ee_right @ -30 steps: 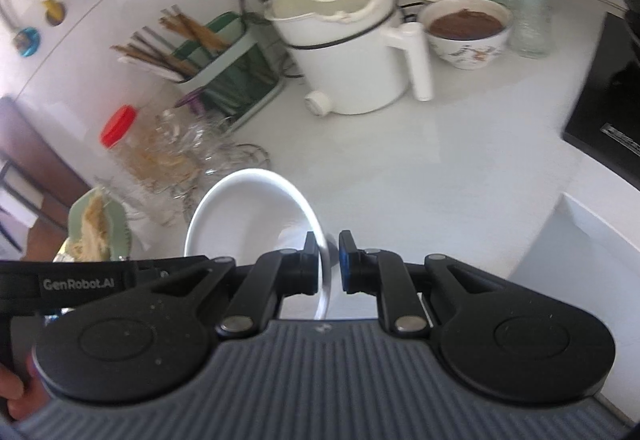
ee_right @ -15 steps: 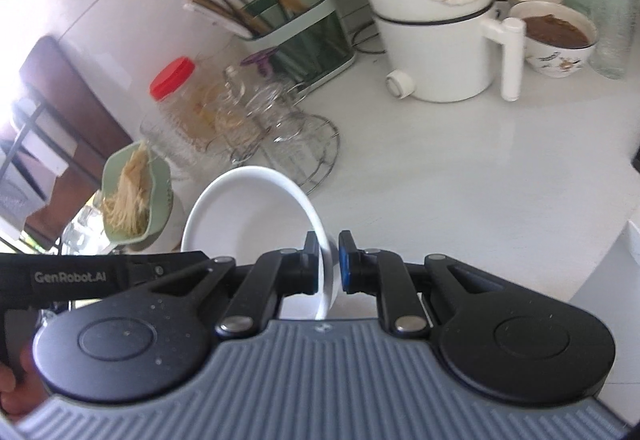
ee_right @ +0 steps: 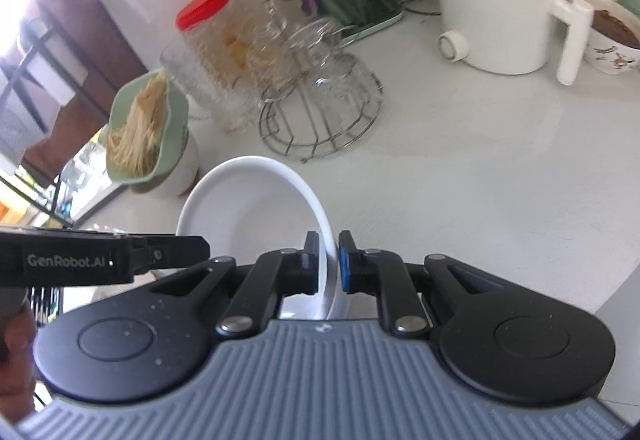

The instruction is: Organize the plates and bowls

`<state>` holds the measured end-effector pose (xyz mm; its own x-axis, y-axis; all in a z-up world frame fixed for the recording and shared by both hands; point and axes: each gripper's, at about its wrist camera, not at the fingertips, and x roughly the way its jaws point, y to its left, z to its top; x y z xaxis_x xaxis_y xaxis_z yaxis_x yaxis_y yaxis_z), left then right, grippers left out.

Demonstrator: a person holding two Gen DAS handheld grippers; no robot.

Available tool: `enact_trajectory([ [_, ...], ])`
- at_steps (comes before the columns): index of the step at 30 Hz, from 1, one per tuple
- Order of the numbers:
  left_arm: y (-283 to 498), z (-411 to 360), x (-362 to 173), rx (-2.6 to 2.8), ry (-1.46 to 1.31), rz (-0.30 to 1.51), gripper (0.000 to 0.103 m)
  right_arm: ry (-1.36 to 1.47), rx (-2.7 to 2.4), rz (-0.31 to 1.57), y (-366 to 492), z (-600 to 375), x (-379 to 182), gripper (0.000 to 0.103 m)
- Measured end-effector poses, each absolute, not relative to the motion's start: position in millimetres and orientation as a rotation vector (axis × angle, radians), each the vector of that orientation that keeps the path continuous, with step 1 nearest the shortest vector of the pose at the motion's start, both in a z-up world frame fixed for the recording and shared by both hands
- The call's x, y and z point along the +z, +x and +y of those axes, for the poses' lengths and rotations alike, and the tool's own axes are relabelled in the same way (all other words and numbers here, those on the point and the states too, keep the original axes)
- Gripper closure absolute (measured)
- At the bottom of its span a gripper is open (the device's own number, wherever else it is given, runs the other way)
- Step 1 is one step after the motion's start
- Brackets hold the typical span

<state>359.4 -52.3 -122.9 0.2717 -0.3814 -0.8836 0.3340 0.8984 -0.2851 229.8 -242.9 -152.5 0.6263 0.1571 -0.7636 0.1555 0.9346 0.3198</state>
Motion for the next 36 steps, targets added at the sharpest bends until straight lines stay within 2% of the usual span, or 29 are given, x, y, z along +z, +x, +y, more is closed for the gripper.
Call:
enact_trajectory([
  [12,356.3,-43.1,-145.8,-0.414,-0.047,1.229,0.078,0.414,0.044,0.976,239.2,-235.0,-169.9,0.089],
  [14,357.8,-42.6,-145.5,-0.403,-0.040,1.227,0.069,0.429,0.038,0.971,241.3,-236.1,-171.2,0.087],
  [15,358.7,-42.4,-145.6,-0.394,-0.036,1.226,0.059,0.443,0.037,0.964,241.7,-238.0,-170.7,0.082],
  [16,359.1,-41.4,-145.7,-0.385,-0.032,1.226,0.054,0.457,0.034,0.956,241.3,-240.5,-170.2,0.072],
  [17,360.0,-40.9,-146.6,-0.380,-0.029,1.228,0.049,0.474,0.027,0.947,241.1,-243.3,-170.2,0.068],
  [21,366.1,-33.6,-152.6,-0.363,-0.065,1.254,0.048,0.527,0.015,0.907,237.4,-259.5,-172.7,0.066],
  [28,374.6,-31.4,-169.5,-0.395,-0.164,1.295,0.047,0.597,0.043,0.990,250.5,-268.6,-201.2,0.066],
  [35,371.2,-56.1,-186.4,-0.436,-0.038,1.296,0.048,0.598,0.109,1.044,255.7,-259.9,-220.8,0.069],
  [36,370.9,-58.3,-189.3,-0.436,-0.034,1.305,0.048,0.594,0.112,1.049,256.1,-258.7,-222.0,0.072],
])
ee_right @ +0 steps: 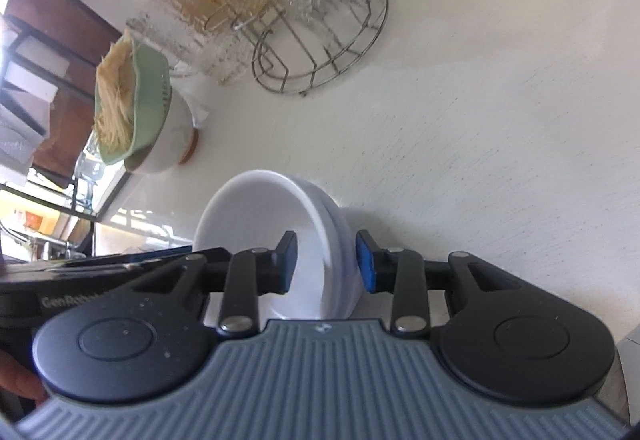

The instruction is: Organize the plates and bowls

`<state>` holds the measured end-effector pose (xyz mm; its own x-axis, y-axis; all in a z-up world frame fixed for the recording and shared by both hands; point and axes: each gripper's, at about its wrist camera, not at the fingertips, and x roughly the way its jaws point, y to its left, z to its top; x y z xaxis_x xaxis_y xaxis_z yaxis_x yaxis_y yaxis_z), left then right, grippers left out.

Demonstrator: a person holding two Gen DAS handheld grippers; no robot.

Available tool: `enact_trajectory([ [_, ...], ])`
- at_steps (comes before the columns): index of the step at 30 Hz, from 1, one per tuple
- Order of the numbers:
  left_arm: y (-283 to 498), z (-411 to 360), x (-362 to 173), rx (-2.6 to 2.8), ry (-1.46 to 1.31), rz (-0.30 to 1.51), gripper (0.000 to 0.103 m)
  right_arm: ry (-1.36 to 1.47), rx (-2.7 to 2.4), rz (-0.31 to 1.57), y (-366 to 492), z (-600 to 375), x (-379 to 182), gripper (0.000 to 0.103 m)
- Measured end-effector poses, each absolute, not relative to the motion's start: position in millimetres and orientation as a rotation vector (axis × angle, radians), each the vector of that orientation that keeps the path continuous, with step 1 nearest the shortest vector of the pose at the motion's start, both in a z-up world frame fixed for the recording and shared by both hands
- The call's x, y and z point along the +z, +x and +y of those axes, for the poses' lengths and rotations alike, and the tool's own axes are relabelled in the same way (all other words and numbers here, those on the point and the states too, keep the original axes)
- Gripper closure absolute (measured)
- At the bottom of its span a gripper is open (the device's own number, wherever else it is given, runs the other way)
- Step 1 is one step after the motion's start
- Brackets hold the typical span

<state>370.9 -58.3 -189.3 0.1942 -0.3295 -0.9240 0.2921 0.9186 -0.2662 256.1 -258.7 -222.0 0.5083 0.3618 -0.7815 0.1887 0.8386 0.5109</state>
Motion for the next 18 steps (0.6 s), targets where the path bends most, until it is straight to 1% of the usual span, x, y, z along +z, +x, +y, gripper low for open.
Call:
enact_trajectory([
  [1,369.8,-60.2,-191.4,-0.435,-0.020,1.305,0.048,0.589,0.116,1.052,256.8,-257.1,-223.2,0.075],
  [4,367.8,-62.6,-194.7,-0.440,0.005,1.313,0.048,0.587,0.112,1.066,255.9,-255.5,-228.2,0.081],
  [8,372.8,-64.0,-202.0,-0.450,-0.027,1.353,0.048,0.611,0.112,1.063,252.3,-259.4,-231.0,0.084],
  [10,374.3,-67.4,-205.1,-0.458,-0.022,1.363,0.048,0.614,0.100,1.059,249.9,-261.1,-231.5,0.087],
  [16,380.4,-77.0,-210.5,-0.489,-0.001,1.387,0.050,0.651,0.046,1.041,235.5,-275.6,-232.8,0.091],
  [18,379.8,-81.8,-213.7,-0.505,0.011,1.396,0.053,0.664,0.025,1.032,230.8,-280.6,-232.5,0.091],
])
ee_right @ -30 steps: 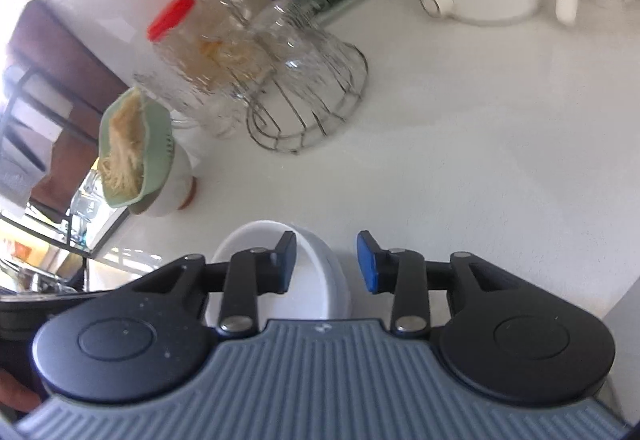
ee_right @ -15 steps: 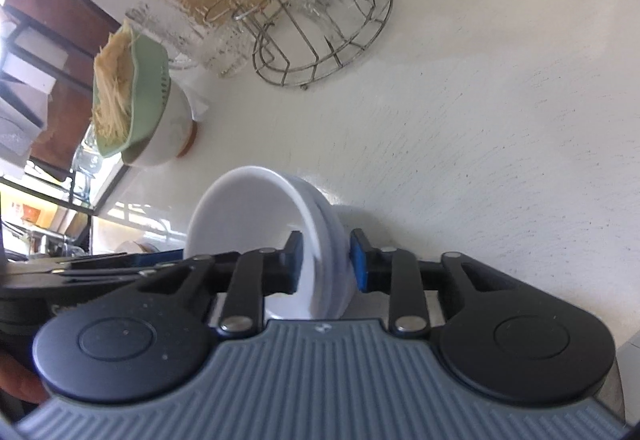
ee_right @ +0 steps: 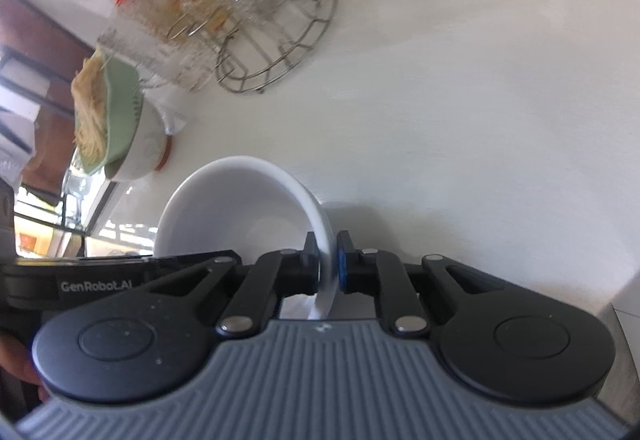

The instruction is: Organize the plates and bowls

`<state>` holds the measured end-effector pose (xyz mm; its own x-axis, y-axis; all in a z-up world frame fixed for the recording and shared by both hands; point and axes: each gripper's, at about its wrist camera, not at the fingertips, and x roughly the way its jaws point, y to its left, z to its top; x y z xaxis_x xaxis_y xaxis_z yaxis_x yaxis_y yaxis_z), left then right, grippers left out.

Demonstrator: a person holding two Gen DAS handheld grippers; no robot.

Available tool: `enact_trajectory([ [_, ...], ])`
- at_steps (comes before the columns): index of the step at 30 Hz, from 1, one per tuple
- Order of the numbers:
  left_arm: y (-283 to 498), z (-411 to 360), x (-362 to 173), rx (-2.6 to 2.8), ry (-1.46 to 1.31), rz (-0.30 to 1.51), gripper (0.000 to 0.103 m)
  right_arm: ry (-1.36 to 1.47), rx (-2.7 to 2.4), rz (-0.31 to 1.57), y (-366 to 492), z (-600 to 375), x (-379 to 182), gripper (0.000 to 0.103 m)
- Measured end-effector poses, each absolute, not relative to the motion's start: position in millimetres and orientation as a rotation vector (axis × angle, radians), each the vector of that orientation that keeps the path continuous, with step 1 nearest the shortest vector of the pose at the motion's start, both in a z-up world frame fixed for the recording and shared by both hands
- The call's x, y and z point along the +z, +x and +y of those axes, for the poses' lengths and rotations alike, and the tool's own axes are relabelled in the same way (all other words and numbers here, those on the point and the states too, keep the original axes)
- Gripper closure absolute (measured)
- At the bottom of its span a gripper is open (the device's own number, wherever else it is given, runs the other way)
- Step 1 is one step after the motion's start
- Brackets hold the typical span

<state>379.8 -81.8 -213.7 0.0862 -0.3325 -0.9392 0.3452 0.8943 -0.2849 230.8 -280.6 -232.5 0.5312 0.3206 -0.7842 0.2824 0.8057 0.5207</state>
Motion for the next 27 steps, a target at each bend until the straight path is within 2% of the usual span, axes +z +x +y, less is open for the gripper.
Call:
enact_trajectory([
  [4,374.8,-85.7,-218.2,-0.529,-0.003,1.407,0.059,0.688,0.004,1.021,225.6,-287.5,-233.7,0.092],
  [6,372.0,-86.1,-218.3,-0.536,-0.013,1.403,0.067,0.678,0.001,1.019,225.1,-288.1,-232.6,0.092],
  [11,368.0,-82.8,-217.7,-0.525,-0.035,1.388,0.073,0.659,0.006,1.025,225.7,-288.0,-231.6,0.091],
  [22,354.9,-80.1,-199.2,-0.551,-0.048,1.384,0.073,0.629,-0.006,1.024,216.6,-284.2,-214.1,0.091],
  [27,342.6,-81.4,-171.2,-0.559,-0.020,1.360,0.073,0.612,-0.026,1.004,204.9,-281.7,-193.0,0.091],
])
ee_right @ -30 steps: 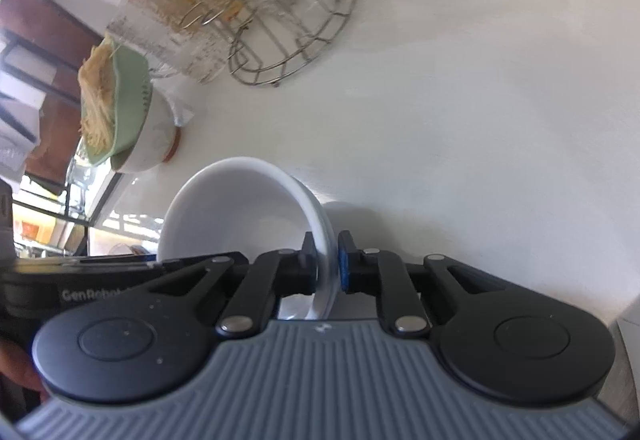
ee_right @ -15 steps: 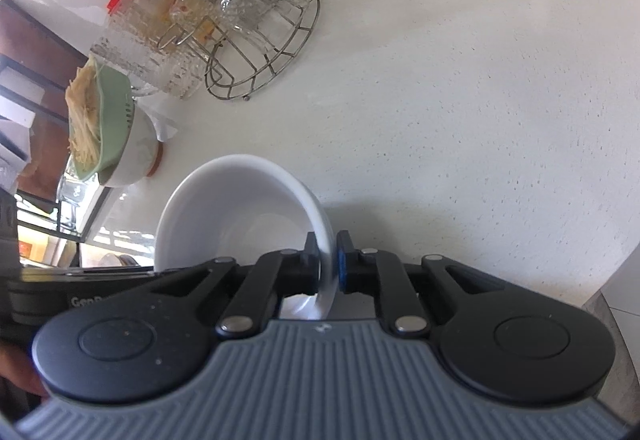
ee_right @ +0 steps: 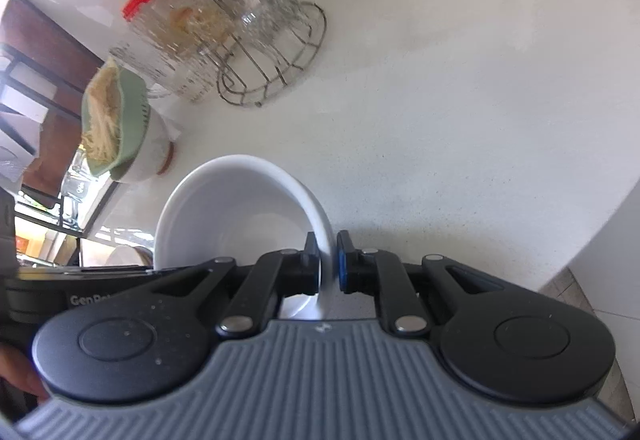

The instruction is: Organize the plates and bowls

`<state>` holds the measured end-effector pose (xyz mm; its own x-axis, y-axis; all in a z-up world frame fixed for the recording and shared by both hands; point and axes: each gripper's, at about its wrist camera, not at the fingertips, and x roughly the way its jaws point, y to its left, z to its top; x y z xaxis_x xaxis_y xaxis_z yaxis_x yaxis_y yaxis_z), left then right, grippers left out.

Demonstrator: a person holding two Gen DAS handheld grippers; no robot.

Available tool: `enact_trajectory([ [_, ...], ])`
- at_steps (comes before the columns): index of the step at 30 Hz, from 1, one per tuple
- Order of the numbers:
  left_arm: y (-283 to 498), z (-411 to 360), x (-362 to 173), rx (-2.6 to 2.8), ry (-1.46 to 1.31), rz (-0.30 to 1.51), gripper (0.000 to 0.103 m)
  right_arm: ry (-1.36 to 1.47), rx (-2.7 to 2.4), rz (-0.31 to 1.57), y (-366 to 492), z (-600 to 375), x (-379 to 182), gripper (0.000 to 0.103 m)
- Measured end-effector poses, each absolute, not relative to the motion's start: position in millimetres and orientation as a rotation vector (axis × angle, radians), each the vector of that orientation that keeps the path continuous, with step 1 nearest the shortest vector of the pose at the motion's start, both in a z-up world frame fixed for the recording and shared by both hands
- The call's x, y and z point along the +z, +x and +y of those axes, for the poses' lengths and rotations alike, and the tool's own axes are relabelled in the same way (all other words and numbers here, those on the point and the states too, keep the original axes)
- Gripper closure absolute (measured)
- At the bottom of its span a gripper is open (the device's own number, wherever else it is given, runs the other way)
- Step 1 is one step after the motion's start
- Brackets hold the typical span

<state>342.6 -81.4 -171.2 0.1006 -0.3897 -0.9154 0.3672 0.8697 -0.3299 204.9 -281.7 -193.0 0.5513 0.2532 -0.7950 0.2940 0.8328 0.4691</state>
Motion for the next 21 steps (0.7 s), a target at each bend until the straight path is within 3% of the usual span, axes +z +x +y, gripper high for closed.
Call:
enact_trajectory([
  [21,318.7,-13.0,-94.7,-0.478,-0.043,1.269,0.073,0.576,0.040,0.932,186.8,-225.3,-124.2,0.091],
])
